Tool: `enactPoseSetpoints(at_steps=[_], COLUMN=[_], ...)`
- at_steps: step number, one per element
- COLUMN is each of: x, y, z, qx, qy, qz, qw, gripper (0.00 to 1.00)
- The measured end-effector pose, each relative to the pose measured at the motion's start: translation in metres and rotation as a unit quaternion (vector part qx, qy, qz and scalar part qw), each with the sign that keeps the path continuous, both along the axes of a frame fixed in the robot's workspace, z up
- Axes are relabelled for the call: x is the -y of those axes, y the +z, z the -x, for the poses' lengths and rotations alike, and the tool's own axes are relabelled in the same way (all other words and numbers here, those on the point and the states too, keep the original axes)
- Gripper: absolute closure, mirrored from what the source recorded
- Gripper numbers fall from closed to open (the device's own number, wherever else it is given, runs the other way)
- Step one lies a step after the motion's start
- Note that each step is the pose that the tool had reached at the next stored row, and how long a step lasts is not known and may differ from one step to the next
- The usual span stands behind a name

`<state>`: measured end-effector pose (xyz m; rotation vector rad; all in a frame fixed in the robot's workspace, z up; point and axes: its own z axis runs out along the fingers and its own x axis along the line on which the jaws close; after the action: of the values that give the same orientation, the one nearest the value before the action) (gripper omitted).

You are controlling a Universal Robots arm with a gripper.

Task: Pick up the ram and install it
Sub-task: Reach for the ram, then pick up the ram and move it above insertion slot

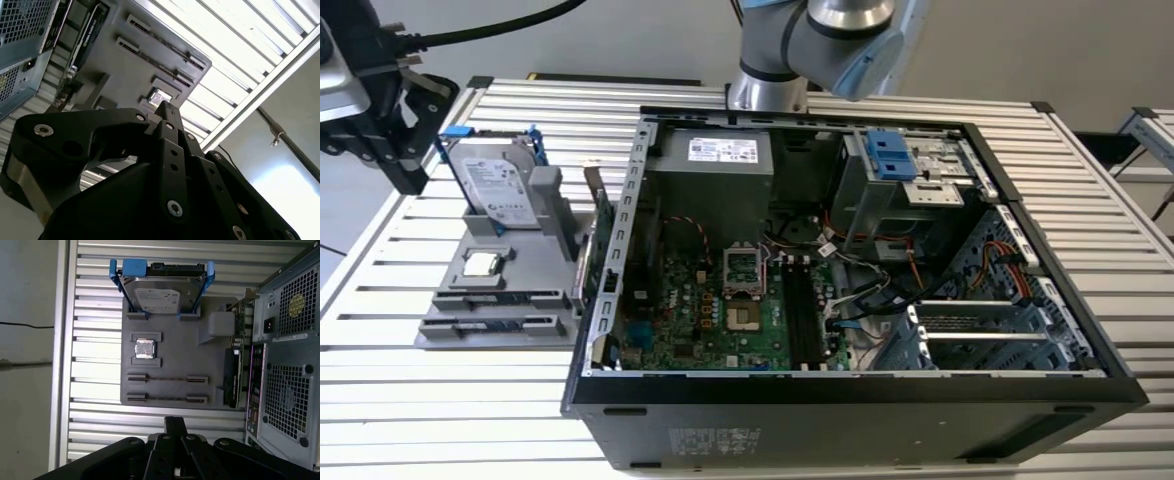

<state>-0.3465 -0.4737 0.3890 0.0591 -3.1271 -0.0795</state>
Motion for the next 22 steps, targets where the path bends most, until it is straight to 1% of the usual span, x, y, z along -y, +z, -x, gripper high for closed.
enactPoseSetpoints(at_steps=[13, 22], x=[0.0001, 0.0001], y=[-0.0002, -0.0002], z=[0.0, 0.0], qx=[-0.0004, -0.0004], qy=[0.001, 0.017], qz=[0.0, 0.0001], qw=[1.0, 0.9999], gripper=[1.0, 1.0])
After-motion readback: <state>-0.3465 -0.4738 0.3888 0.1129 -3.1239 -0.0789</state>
